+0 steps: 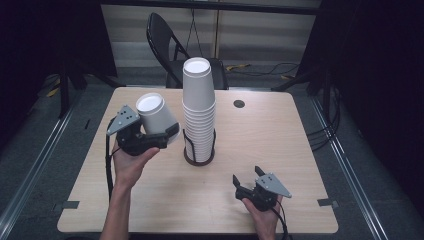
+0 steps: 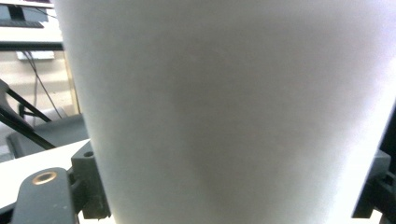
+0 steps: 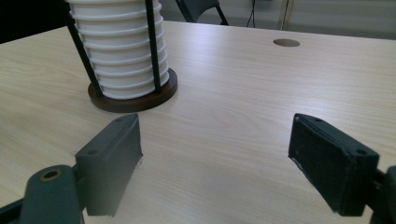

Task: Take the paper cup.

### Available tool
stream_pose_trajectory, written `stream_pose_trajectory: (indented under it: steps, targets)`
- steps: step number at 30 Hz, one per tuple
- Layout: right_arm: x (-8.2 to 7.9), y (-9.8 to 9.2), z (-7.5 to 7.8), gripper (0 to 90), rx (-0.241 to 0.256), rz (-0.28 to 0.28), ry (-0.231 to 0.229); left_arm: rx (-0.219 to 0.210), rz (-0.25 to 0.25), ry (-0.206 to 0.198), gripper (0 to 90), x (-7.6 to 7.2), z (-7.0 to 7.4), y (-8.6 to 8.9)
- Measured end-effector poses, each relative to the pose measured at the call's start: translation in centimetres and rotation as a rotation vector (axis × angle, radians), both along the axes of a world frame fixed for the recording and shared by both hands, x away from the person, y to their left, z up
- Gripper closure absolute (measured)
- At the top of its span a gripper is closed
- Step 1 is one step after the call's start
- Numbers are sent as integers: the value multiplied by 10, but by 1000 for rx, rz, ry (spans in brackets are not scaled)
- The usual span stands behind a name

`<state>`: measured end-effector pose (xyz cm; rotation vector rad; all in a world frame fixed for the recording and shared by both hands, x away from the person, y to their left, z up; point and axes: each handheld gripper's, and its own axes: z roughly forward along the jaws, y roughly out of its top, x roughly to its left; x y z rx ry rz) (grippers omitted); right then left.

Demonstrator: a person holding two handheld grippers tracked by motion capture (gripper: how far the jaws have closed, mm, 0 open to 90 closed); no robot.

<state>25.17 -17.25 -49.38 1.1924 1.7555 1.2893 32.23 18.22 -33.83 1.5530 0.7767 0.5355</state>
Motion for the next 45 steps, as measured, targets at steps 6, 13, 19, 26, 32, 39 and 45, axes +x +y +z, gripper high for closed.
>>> stream_pose_trajectory:
  steps: [6, 13, 19, 26, 32, 39, 45]
  targets:
    - [-2, 15, 0, 203, -12, 70, 21, 2, -23, 44, 147, -9, -16, -7]
    - [-8, 40, 0, 257, -3, 182, 16, -42, -55, 105, 148, -19, -36, -13]
    - [-10, 55, 0, 336, 15, 244, -4, -60, -68, 165, 149, -23, -53, -18]
    - [-12, 67, 0, 356, 10, 299, -29, -88, -93, 205, 148, -30, -65, -22]
    - [-15, 77, 2, 347, 12, 335, -59, -154, -124, 253, 147, -35, -81, -25]
    - [-16, 83, 5, 352, 70, 359, -82, -190, -131, 314, 147, -39, -94, -27]
    - [-18, 88, 7, 414, 36, 370, -108, -230, -132, 366, 147, -38, -105, -32]
